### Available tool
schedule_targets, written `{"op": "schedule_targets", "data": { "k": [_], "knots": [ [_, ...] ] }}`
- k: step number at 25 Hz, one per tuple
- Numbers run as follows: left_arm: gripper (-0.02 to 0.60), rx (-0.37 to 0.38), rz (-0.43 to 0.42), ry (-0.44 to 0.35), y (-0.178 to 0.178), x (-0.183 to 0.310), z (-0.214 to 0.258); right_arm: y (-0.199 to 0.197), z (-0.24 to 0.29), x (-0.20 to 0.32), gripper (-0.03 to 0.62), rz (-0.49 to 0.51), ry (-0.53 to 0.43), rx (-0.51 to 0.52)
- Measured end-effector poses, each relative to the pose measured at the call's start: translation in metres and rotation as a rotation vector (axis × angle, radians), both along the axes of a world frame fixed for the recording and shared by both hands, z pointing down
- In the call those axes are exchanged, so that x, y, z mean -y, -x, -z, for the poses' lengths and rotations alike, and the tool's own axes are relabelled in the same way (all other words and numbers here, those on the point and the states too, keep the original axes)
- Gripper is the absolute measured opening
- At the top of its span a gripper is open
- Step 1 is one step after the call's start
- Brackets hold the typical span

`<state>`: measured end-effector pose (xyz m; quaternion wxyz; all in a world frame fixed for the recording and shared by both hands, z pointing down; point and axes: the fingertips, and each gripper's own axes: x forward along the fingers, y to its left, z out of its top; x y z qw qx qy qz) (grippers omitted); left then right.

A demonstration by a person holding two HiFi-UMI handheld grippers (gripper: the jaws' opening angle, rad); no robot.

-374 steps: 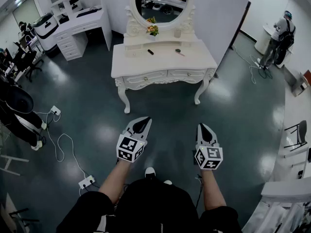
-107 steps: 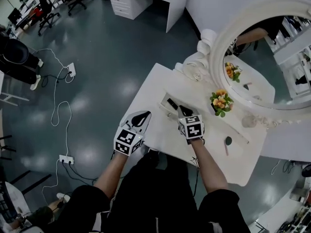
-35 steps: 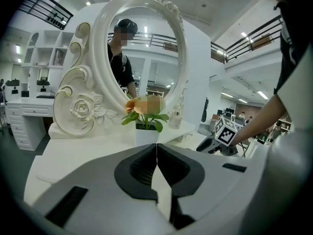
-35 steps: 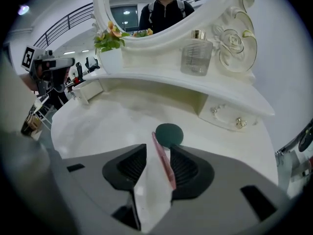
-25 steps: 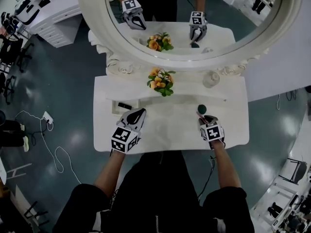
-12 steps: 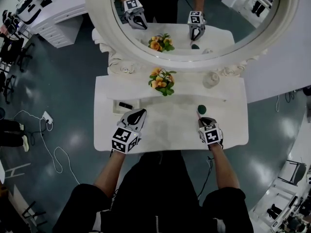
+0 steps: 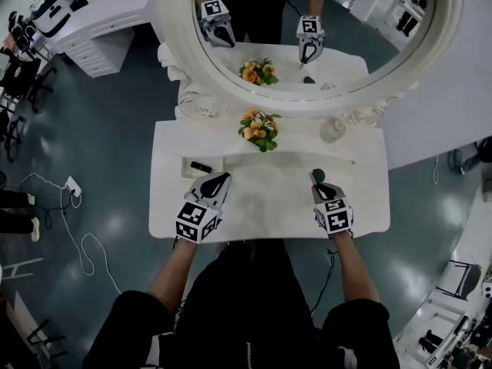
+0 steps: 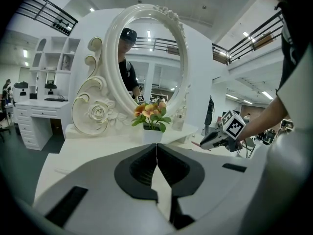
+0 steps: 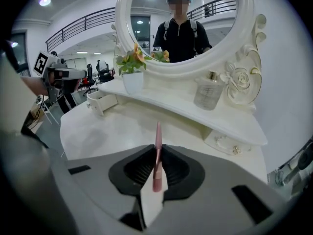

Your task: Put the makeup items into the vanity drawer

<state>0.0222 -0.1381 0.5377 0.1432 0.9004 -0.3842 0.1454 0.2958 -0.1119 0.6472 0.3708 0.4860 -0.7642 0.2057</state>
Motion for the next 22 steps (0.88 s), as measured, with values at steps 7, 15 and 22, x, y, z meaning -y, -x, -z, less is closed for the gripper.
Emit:
{"op": "schedule_targets", "data": {
  "k": [7, 15, 22],
  "knots": [
    [0.021, -0.004, 0.051, -0.017, 0.023, -0.007, 0.005, 0.025, 0.016, 0.009, 0.051, 0.044, -0.037, 0.024],
    [0.021, 0.000, 0.173, -0.029, 0.079, -0.018, 0.009, 0.086, 0.027, 0.026, 0.051, 0.168, -0.056, 0.051],
    [0.021, -0.007, 0.293, -0.038, 0.131, -0.036, 0.010, 0.163, 0.034, 0.038, 0.051, 0.331, -0.063, 0.067]
  ]
}}
